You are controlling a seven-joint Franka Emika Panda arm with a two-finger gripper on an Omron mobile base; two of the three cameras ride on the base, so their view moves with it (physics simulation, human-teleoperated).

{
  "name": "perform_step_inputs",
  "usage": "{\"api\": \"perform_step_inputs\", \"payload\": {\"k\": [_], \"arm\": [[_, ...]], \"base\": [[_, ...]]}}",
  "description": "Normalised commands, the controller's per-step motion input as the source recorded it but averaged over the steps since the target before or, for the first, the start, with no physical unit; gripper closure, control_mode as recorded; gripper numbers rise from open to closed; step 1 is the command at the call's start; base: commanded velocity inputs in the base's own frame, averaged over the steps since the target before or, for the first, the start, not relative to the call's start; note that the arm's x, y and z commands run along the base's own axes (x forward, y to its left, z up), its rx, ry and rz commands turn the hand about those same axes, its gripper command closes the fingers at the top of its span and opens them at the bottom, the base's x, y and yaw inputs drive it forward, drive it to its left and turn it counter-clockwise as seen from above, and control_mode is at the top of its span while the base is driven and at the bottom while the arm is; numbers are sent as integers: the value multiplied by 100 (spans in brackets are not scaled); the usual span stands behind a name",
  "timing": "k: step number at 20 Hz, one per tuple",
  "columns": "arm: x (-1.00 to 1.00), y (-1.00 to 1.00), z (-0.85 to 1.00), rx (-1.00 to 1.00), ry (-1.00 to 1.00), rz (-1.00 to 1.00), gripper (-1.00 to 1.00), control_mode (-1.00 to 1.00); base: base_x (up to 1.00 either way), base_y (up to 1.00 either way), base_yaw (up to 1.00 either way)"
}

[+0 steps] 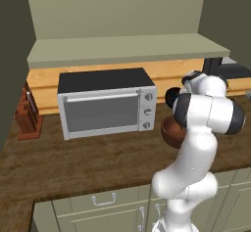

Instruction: Pick up the bowls on the counter and stack them on top of one another in the open cabinet. Place the smaller bowl on top of the larger bowl.

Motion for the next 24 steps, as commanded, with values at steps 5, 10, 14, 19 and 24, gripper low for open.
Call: {"api": "perform_step_inputs", "payload": {"k": [5,10,14,19,24], "arm": [[-99,0,23,4,15,-7,100,-100],[-100,0,9,13,8,-3,100,-100],[-86,0,8,18,7,0,100,-100],[-2,8,-27,11,22,-3,100,-100],[4,2,-32,11,19,-4,100,-100]], "base": [[0,0,0],[0,0,0],[0,0,0],[0,0,0],[0,0,0]]}}
